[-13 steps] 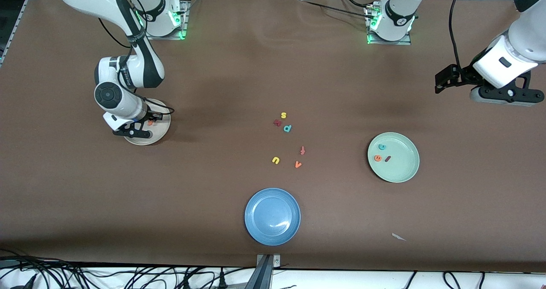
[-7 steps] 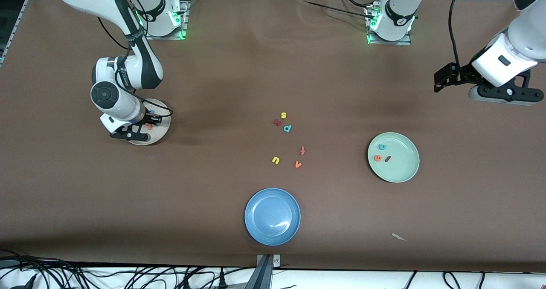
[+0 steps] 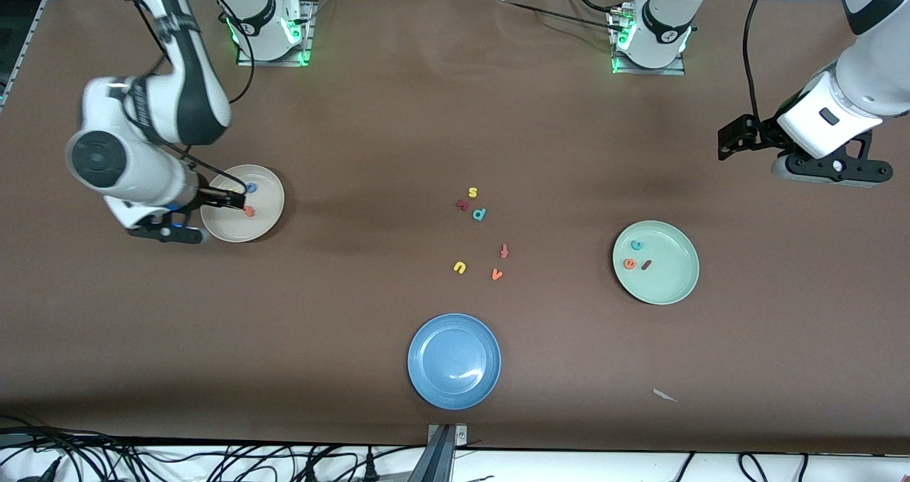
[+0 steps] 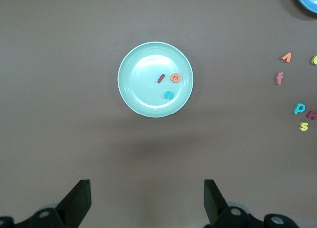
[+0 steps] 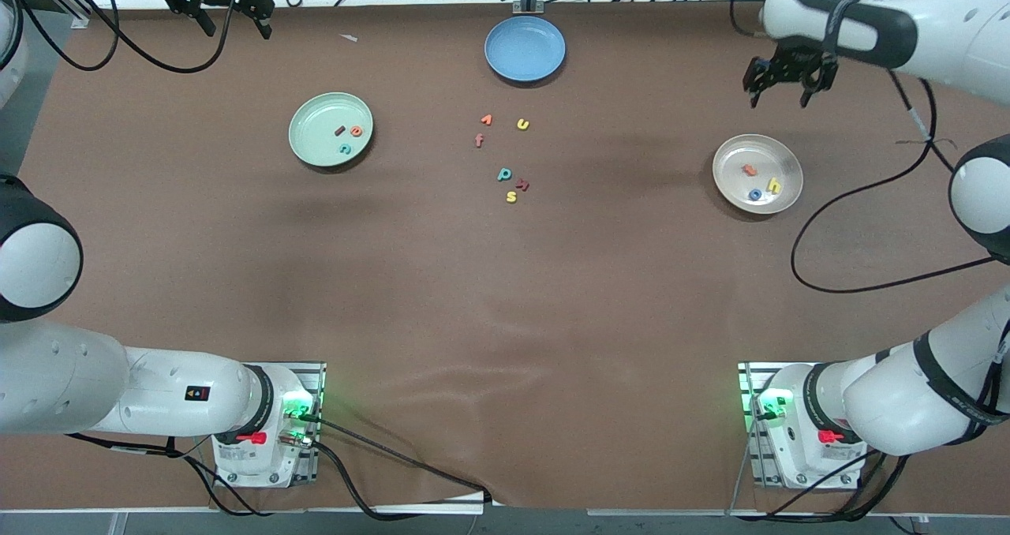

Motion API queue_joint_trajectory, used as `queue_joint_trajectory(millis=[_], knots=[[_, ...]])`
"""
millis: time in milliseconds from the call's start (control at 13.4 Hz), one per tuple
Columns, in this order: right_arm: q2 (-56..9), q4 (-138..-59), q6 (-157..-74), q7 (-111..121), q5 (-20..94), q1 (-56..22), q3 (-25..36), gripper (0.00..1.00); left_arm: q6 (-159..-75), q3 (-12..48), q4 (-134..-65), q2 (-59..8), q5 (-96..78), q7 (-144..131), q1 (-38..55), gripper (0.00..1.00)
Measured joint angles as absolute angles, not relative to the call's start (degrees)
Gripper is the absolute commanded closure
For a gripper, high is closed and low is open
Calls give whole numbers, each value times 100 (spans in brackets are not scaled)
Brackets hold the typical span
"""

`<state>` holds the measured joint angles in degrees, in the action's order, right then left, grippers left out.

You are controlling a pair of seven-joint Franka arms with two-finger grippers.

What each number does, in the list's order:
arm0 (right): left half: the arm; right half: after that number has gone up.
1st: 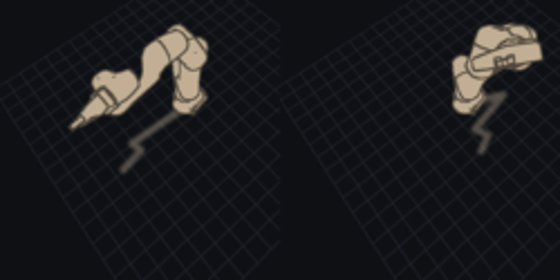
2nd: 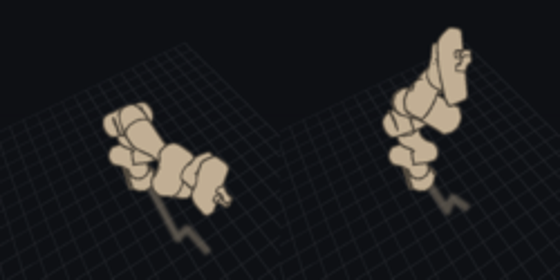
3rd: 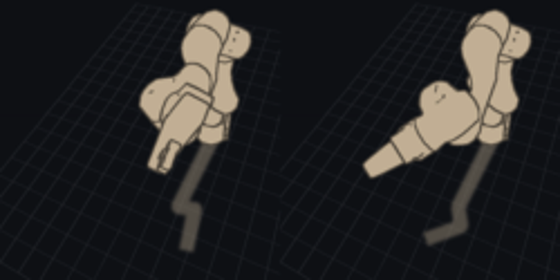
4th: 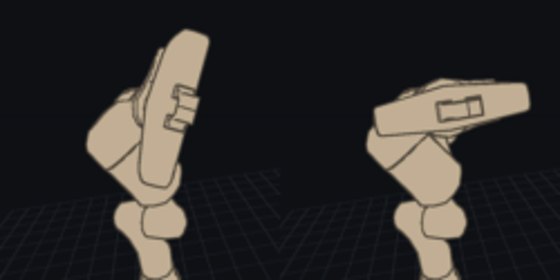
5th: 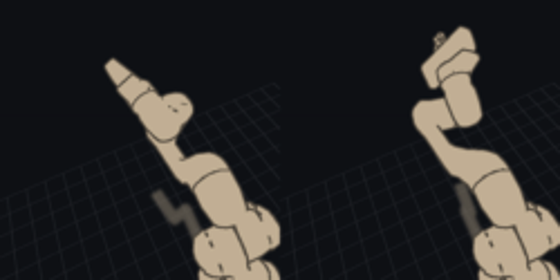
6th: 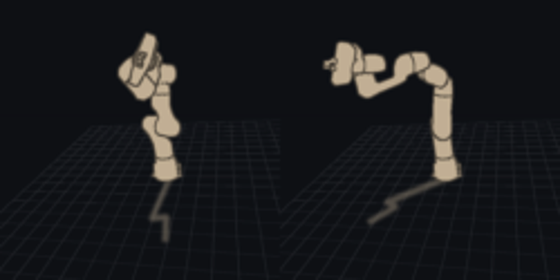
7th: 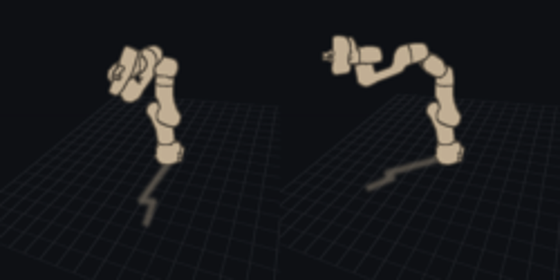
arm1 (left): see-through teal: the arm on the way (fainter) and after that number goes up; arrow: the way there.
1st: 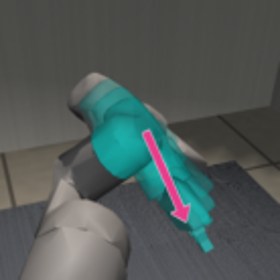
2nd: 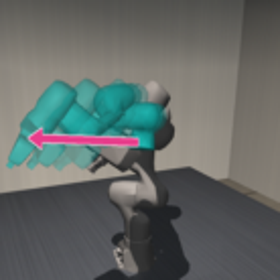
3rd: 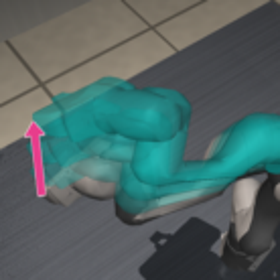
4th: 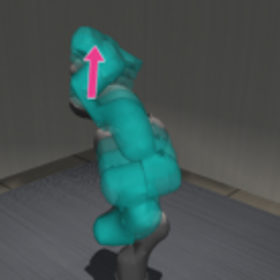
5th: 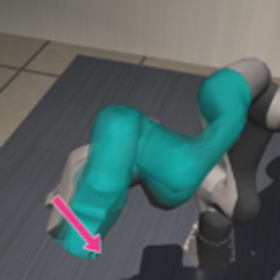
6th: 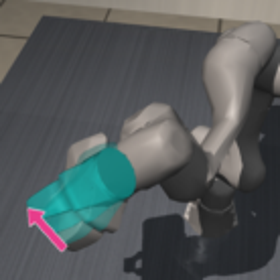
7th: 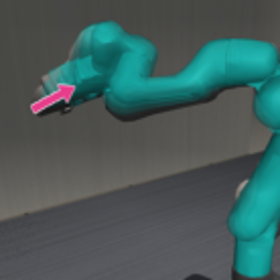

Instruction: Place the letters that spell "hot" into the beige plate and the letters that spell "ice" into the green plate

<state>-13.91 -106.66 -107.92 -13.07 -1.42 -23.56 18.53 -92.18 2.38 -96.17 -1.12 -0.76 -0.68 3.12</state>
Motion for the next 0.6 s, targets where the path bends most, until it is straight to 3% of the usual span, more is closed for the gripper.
queue_joint_trajectory(millis=[299,598], knots=[[-1329,-9772,-10142,-1307,-142,-2356,1957,0,-9218,217,-9581,-112,-76,-68,283,0],[-1216,-9608,-10058,-1307,-142,-2232,1925,0,-9218,192,-9571,-121,-76,-68,255,0]])
